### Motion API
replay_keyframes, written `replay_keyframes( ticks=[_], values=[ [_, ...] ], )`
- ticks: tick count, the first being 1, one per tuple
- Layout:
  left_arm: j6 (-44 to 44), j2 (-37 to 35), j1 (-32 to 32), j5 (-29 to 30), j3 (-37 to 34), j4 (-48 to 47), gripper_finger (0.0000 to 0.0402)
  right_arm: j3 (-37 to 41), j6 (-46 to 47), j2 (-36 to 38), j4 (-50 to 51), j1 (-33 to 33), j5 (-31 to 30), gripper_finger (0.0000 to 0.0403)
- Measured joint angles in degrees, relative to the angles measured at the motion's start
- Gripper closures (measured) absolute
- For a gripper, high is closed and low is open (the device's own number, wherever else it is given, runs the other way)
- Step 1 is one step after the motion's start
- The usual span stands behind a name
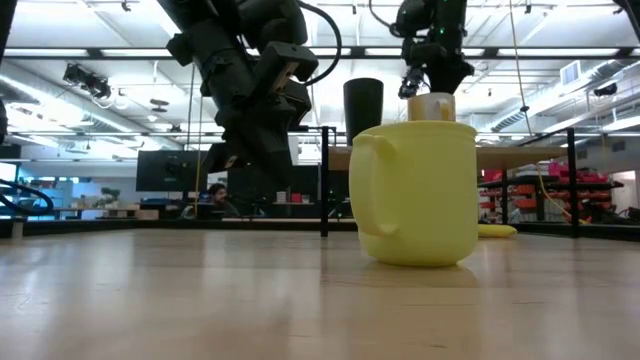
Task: Stack small to large cups/mugs on shelf
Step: Put the yellow mug on the shelf
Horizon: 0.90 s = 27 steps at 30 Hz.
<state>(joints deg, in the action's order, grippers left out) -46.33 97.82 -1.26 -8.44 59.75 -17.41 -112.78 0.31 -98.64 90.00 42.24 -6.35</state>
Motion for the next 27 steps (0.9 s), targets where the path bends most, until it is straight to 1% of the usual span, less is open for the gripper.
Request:
replay_keyframes(
  ticks=[4,8,11,15,18,19,21,23,25,27],
  values=[
    [0.0,0.0,0.0,0.0,0.0,0.0,0.0388,-2.8,0.0,1.6,0.0,0.0,-1.3,0.0273],
    [0.0,0.0,0.0,0.0,0.0,0.0,0.0379,-7.1,0.7,3.9,0.0,0.0,-1.3,0.0273],
    [0.0,0.0,0.0,0.0,0.0,0.0,0.0372,-9.5,4.0,7.0,0.0,0.0,-1.3,0.0274],
    [0.0,0.0,0.0,0.0,0.0,0.0,0.0370,-9.7,10.3,13.7,0.0,-0.6,-0.8,0.0278],
    [0.0,0.0,0.0,-0.5,0.0,0.0,0.0374,-9.7,15.7,19.5,0.0,-2.1,3.0,0.0279],
    [0.0,0.0,0.0,-1.5,0.0,0.0,0.0376,-9.7,17.6,21.5,0.0,-3.0,4.8,0.0279],
    [0.5,0.0,-0.3,-5.8,0.0,-0.4,0.0378,-9.7,21.9,25.0,0.0,-5.6,8.2,0.0279],
    [1.4,0.0,-1.2,-8.7,0.0,-2.0,0.0378,-9.7,26.3,28.3,0.0,-9.2,10.3,0.0280],
    [1.8,0.0,-2.7,-9.1,0.0,-4.2,0.0375,-9.3,31.7,31.3,-0.1,-14.2,10.4,0.0280],
    [1.8,0.0,-4.3,-9.2,0.0,-6.1,0.0372,-7.4,37.5,34.2,-0.1,-19.4,9.8,0.0280]
  ],
)
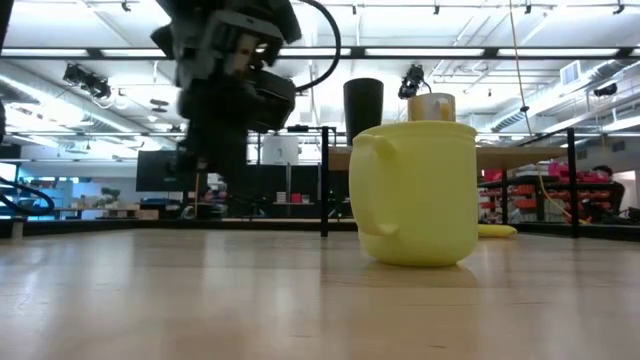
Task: Stack small to large cups/mugs on shelf
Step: Put the yellow mug on the shelf
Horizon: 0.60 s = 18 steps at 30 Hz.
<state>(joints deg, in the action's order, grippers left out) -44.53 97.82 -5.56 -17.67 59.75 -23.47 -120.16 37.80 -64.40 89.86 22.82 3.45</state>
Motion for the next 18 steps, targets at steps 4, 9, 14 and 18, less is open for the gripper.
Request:
replay_keyframes(
  ticks=[4,9,14,18],
  values=[
    [-1.5,0.0,-2.6,-0.1,0.0,-0.6,0.0370,11.1,9.3,6.1,0.1,-9.2,-4.7,0.0282],
    [-5.9,0.0,-3.8,0.5,0.0,0.4,0.0378,32.4,16.9,11.9,0.3,-16.6,-7.0,0.0286],
    [-8.8,0.0,-5.0,0.5,0.0,4.0,0.0379,52.9,21.7,12.7,-7.4,-24.0,-7.0,0.0287],
    [-11.1,0.1,-5.7,0.5,0.0,7.6,0.0370,66.0,24.3,12.0,-27.6,-30.8,-4.9,0.0287]
  ],
)
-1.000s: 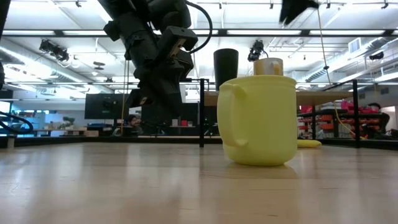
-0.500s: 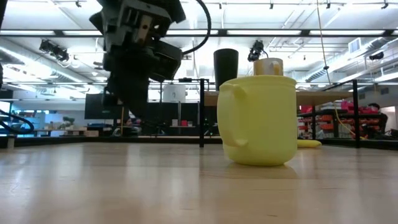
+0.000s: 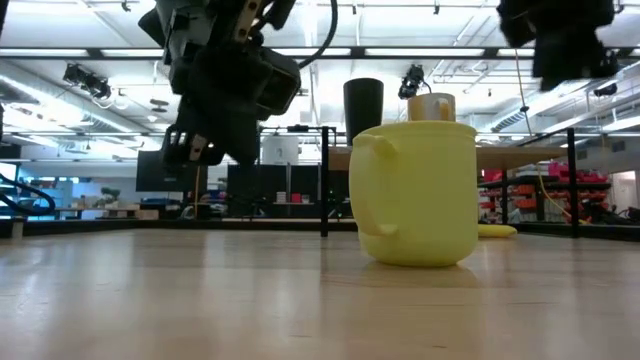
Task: Stack small to large cups/mugs on shelf
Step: Put the yellow mug on the shelf
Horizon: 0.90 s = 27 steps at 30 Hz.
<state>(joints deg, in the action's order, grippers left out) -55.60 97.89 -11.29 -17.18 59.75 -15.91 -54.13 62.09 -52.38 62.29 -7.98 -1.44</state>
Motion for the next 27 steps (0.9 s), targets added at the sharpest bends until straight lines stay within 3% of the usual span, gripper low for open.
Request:
replay_keyframes(
  ticks=[4,12,21,27],
  values=[
    [-2.7,0.0,0.0,1.0,0.0,2.4,0.0366,8.0,4.7,-2.2,-12.0,-5.9,-0.7,0.0287],
    [-6.2,4.8,0.1,0.3,0.0,11.6,0.0365,12.5,12.0,-5.6,-17.1,-17.2,-13.0,0.0287],
    [-11.0,10.2,0.1,-1.5,0.1,24.6,0.0362,12.8,14.1,-10.2,-19.8,-19.7,-14.4,0.0287],
    [-8.8,12.7,0.7,-0.6,5.1,25.6,0.0361,12.8,12.9,-12.9,-24.9,-20.1,-13.8,0.0287]
  ],
)
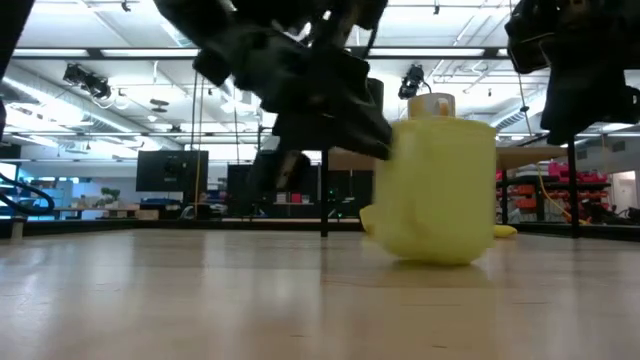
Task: Stack small to large cups/mugs on shelf
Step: Put the yellow mug on the shelf
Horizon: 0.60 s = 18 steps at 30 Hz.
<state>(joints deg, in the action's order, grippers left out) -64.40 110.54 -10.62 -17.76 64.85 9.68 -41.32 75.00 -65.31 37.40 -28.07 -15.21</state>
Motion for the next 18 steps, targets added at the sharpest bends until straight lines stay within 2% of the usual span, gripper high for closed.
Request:
replay_keyframes(
  ticks=[10,18],
  values=[
    [5.2,9.2,2.2,-1.7,14.0,-4.2,0.0362,0.0,0.6,-2.2,-2.4,-0.3,1.0,0.0287],
    [6.4,11.5,2.8,-2.2,17.0,-6.6,0.0362,0.0,1.3,-2.1,-1.7,-0.3,0.9,0.0287]
  ],
)
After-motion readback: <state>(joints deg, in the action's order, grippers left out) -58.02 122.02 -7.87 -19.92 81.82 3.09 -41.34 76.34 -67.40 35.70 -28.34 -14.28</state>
